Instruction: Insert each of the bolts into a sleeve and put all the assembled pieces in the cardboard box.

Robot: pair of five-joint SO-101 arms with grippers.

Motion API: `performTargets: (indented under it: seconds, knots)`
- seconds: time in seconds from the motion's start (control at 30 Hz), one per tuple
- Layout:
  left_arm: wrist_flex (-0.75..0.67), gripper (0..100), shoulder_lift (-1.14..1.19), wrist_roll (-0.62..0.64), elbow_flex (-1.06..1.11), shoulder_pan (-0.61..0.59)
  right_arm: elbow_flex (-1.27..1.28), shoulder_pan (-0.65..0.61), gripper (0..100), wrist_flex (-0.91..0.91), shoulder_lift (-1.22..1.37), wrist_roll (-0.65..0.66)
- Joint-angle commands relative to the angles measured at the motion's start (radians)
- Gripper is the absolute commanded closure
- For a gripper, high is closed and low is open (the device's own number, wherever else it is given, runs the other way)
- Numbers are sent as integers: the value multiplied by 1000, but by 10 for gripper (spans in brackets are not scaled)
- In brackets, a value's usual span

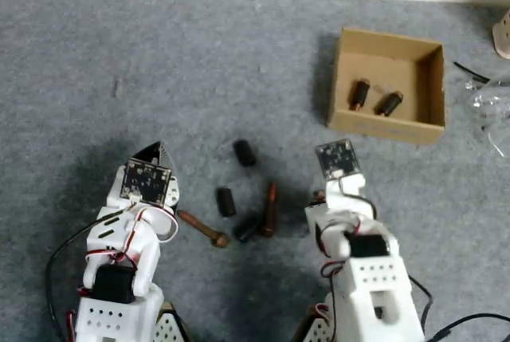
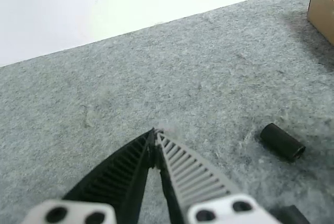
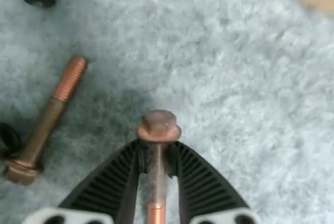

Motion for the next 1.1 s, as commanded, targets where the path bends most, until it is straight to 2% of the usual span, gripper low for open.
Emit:
performTargets:
  seconds: [0.0,0.13,0.23,0.37,0.57,0.73,0.9,1.07]
  knots:
    - [-18,993,-8,14,-10,-10,18,22,994,5,-117,8]
    - [-18,993,8,14,-31,-15,22,22,994,53,-165,6]
    - [-25,993,117,14,-74,-13,25,22,994,54,-173,6]
    - [-43,993,372,15,-188,-10,25,22,994,53,-173,5]
    - [-235,992,782,15,-294,41,30,22,994,50,-176,5]
    - [-242,992,1082,21,-495,56,51,22,994,33,-177,5]
    - [-141,978,1342,120,-748,79,73,35,994,-2,-177,5]
    - [8,848,1526,279,-974,179,71,44,994,-2,-177,5]
